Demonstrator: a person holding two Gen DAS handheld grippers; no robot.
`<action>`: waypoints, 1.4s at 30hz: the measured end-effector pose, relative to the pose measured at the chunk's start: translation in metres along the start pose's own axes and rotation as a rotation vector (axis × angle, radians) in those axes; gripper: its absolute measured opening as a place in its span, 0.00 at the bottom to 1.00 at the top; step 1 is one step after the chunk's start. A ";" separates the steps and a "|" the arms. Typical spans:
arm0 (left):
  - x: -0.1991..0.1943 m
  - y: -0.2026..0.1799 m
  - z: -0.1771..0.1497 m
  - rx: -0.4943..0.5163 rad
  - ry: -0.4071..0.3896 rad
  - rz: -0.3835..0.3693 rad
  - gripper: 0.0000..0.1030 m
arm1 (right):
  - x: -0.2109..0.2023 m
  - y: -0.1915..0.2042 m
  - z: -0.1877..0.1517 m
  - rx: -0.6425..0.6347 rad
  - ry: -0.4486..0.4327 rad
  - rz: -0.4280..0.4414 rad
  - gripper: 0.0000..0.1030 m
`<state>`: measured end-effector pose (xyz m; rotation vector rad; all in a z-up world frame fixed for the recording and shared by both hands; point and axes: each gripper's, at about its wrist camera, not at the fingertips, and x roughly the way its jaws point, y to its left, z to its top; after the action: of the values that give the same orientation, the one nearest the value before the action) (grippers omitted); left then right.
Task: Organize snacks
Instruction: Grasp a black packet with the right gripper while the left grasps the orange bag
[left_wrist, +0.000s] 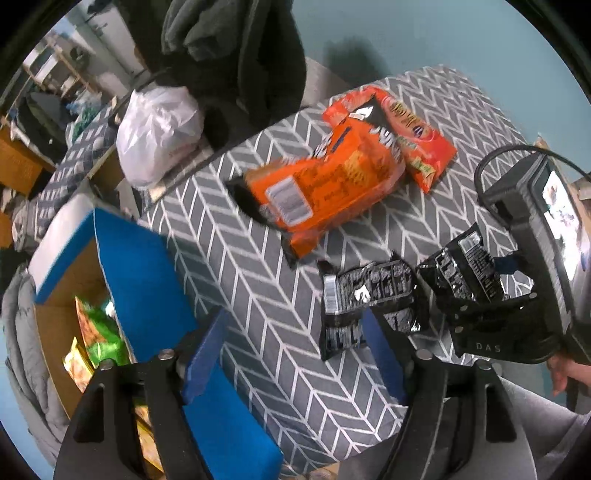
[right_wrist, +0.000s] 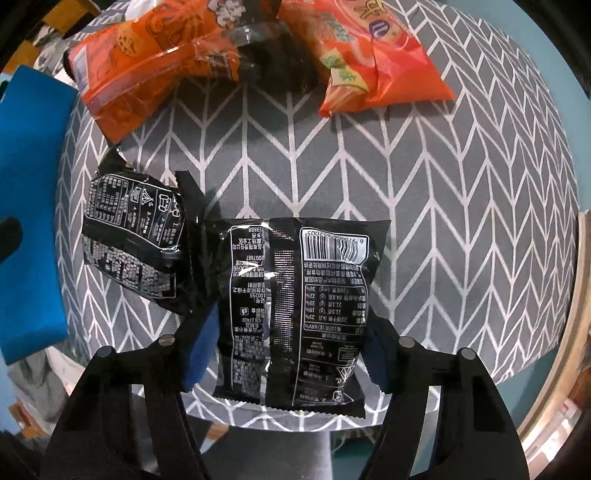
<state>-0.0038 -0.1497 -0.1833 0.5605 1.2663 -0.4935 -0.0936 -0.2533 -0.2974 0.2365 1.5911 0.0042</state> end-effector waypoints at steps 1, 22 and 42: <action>-0.001 -0.001 0.004 0.016 -0.009 0.002 0.77 | 0.001 -0.002 0.001 0.000 0.002 0.006 0.66; 0.012 -0.030 0.094 0.399 -0.069 -0.016 0.83 | -0.082 -0.034 0.020 0.089 -0.148 0.038 0.66; 0.089 -0.052 0.107 0.400 0.082 -0.138 0.85 | -0.085 -0.027 0.054 0.101 -0.153 0.021 0.67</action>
<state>0.0635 -0.2620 -0.2548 0.8384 1.2960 -0.8570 -0.0426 -0.3007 -0.2193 0.3252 1.4379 -0.0764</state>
